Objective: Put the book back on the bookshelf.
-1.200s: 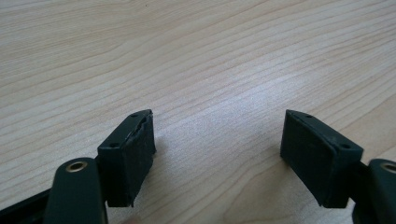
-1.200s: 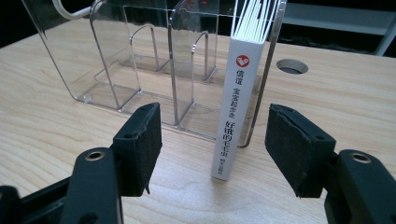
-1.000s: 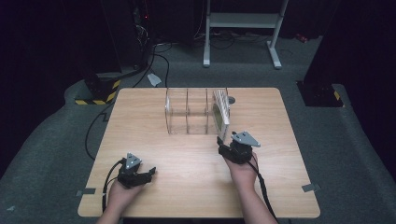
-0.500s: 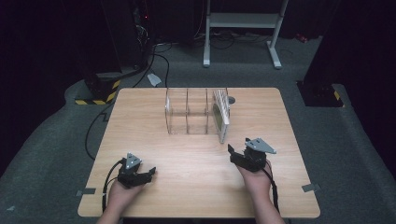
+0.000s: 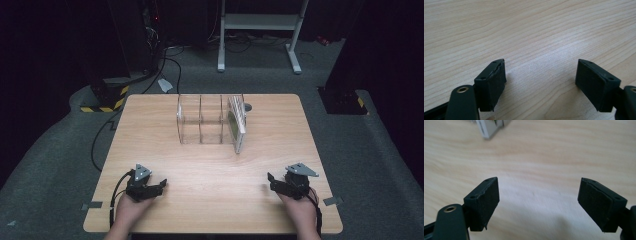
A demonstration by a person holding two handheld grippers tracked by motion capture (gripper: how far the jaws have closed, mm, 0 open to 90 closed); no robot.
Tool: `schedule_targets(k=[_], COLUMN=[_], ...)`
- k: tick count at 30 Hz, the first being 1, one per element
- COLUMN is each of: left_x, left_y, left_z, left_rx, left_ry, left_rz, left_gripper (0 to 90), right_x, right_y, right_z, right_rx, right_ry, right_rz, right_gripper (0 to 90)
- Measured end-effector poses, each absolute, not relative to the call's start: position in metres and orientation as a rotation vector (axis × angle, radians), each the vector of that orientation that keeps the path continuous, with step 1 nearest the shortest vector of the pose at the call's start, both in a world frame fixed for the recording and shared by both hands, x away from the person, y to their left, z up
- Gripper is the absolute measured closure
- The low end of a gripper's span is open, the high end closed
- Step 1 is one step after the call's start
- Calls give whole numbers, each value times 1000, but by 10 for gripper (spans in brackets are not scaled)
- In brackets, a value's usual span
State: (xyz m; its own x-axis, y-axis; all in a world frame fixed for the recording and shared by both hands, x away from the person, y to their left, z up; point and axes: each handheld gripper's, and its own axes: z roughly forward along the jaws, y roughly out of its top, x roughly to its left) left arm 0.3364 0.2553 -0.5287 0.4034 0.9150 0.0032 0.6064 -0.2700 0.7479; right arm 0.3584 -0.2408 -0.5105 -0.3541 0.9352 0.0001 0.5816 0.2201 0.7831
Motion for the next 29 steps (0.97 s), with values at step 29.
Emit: schedule_targets(k=[29], left_x=[338], left_y=[254], left_z=[-529], left_rx=[1989], left_ry=[1301], left_rz=[588], left_gripper=[224], right_x=[356], right_y=[-232], right_z=[-524], right_rx=[1499], right_ry=[2041], right_rz=[840], right_gripper=[164])
